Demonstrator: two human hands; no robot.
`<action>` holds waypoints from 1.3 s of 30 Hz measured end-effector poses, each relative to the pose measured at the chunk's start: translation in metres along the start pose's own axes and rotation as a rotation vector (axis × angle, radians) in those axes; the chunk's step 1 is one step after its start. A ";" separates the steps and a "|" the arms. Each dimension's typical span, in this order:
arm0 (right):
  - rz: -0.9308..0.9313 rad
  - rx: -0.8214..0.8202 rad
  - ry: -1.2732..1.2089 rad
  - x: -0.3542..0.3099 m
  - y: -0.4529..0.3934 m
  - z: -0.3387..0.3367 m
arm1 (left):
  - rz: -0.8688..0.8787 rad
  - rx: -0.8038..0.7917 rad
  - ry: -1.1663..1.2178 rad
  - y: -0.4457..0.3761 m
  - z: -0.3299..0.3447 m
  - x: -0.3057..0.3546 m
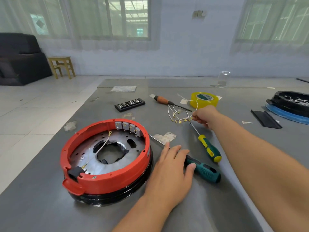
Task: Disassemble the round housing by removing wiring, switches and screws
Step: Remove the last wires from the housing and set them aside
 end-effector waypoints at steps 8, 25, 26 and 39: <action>-0.073 0.160 0.426 0.004 -0.035 0.020 | 0.022 0.036 -0.015 0.000 -0.001 0.001; -0.784 0.009 0.564 0.025 0.119 0.012 | 0.001 0.017 0.036 -0.005 0.000 -0.007; -0.816 0.049 0.576 0.033 0.135 0.013 | 0.014 0.022 0.035 -0.005 -0.001 -0.006; -0.856 0.254 0.792 0.092 0.214 0.016 | 0.103 0.239 0.206 0.040 -0.050 0.012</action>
Point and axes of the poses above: each hand's wrist, its own y-axis away from the middle knuckle, its own z-axis out of the palm, x = y × z, the point moved 3 cm from there along -y, towards the middle knuckle, and after that the axes turned 4 degrees about -y, right-handed, at the moved point
